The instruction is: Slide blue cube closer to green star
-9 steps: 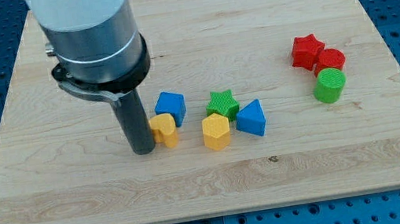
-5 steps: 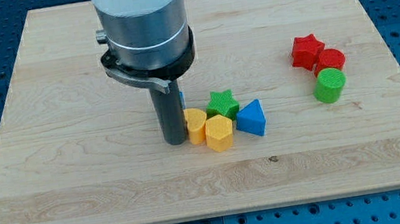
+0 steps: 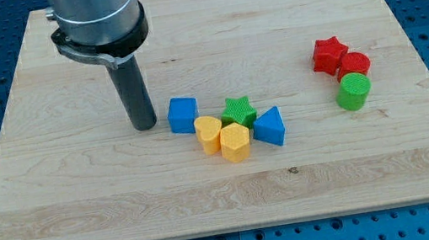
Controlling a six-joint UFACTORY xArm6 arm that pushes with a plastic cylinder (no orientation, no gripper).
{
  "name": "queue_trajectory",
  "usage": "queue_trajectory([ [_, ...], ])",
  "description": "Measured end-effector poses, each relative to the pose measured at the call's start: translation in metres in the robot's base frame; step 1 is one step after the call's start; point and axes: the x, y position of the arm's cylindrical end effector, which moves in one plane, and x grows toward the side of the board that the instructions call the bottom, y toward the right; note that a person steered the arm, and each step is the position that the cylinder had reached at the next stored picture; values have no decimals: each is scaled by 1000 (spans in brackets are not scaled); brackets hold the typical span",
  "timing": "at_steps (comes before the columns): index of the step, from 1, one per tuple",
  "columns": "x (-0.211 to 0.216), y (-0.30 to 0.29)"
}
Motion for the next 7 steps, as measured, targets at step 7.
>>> queue_trajectory([
  [7,-30,64],
])
